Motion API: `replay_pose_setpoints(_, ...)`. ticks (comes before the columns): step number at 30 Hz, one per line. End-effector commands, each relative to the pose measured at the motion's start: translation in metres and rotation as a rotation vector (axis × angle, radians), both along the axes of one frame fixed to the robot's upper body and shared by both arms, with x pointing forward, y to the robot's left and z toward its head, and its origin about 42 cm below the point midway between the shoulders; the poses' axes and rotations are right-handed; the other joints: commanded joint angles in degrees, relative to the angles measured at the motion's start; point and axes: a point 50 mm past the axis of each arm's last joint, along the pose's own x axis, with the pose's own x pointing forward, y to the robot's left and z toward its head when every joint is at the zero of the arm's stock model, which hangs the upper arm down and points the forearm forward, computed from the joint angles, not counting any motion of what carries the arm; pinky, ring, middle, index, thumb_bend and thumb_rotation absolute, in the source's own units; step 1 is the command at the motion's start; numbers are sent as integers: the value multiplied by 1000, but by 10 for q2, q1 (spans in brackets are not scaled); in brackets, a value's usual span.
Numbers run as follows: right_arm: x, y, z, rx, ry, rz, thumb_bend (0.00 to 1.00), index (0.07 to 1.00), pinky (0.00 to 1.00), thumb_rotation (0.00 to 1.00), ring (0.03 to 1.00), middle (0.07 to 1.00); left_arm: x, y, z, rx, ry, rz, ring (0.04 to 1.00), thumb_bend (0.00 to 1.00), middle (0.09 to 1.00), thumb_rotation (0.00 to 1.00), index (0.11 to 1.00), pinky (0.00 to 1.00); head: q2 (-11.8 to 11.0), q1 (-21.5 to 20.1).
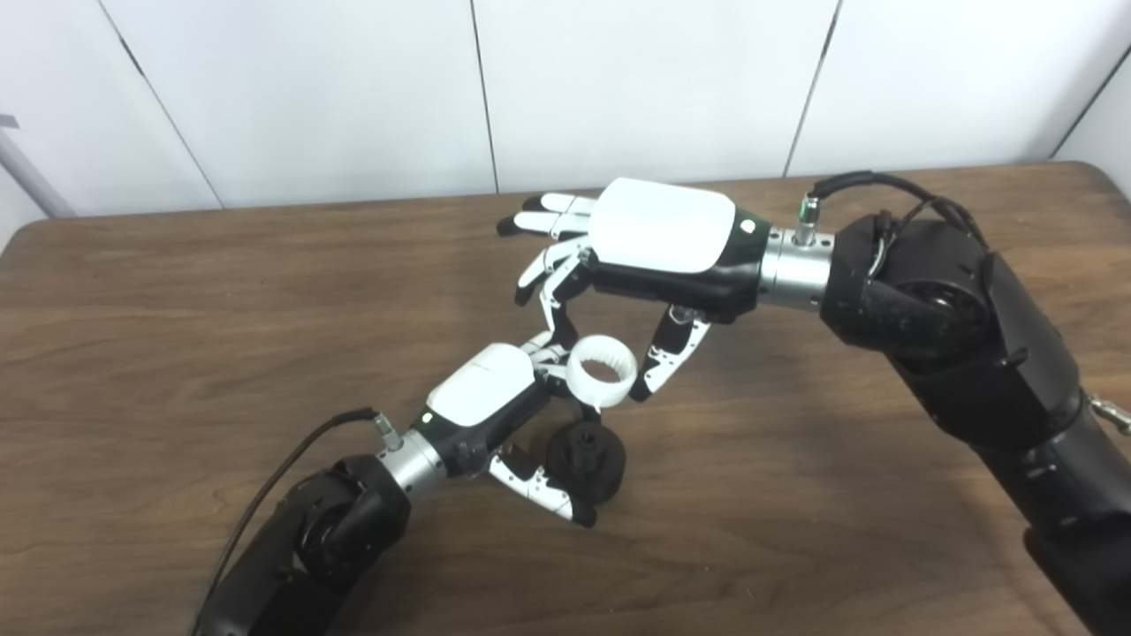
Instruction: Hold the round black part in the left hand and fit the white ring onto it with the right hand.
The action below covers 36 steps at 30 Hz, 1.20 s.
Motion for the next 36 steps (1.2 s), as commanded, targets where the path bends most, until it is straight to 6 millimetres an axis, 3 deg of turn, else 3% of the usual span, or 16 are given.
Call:
replay_pose_setpoints(1,-4,-3,17,28,-47,12,525,479,1000,141,984,769,-2,0,9,5,-23,-30,926,523,697,59,482,1000,2,0)
replay_pose_setpoints(14,-17,-2,9,20,-24,35,525,480,1000,141,996,771,3,-1,10,4,-18,-31,929,524,696,61,481,1000,3,2)
replay_pose_setpoints(36,-17,4,-9,22,0,31,525,480,1000,143,991,767,0,-9,14,3,-46,-35,926,523,688,64,481,1000,-3,13)
